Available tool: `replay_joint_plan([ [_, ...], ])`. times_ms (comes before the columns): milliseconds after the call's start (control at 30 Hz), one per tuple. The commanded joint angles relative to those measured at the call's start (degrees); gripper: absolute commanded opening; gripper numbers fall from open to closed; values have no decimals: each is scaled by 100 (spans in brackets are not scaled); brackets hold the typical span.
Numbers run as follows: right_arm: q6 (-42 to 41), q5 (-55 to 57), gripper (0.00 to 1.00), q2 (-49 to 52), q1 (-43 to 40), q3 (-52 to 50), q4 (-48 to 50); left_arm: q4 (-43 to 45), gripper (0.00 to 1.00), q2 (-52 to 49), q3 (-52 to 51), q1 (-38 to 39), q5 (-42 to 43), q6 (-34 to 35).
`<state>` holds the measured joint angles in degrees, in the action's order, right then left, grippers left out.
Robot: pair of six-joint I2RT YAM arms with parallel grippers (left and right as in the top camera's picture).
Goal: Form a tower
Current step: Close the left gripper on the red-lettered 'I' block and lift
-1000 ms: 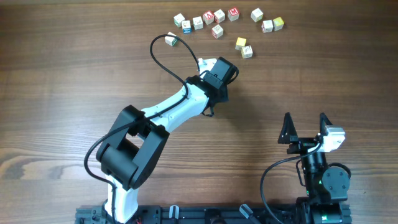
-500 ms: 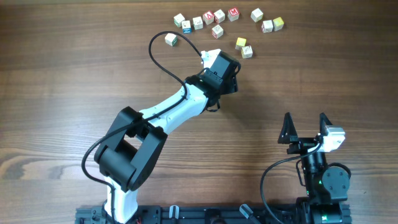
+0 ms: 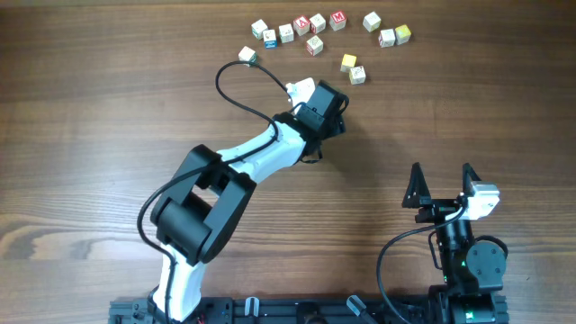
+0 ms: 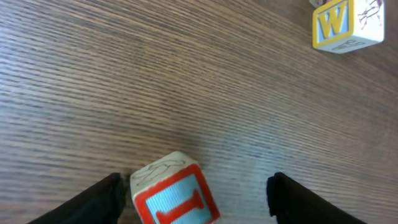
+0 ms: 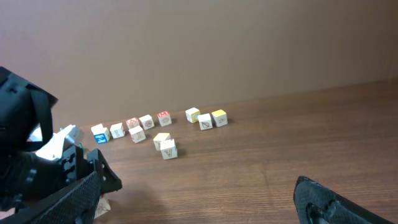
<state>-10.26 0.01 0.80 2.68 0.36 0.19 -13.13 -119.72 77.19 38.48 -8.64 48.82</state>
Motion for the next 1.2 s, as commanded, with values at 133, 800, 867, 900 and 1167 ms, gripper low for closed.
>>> replay_joint_plan([
  [133,-37,-50,100,0,-35,-7,15,9,58,-188,-37,13,-2,136],
  [800,-42,-50,100,0,-35,-7,15,-1123,30,59,-35,-236,22,-918],
  [867,-39,-50,100,0,-35,-7,15,-1360,29,59,-35,-225,22,-1141],
  [900,-39,-50,100,0,-35,-7,15,-1451,29,59,-37,-223,24,-1252],
  [1167,-39,-50,100,0,-35,-7,15,-1475,29,59,-37,-208,203,-1729],
])
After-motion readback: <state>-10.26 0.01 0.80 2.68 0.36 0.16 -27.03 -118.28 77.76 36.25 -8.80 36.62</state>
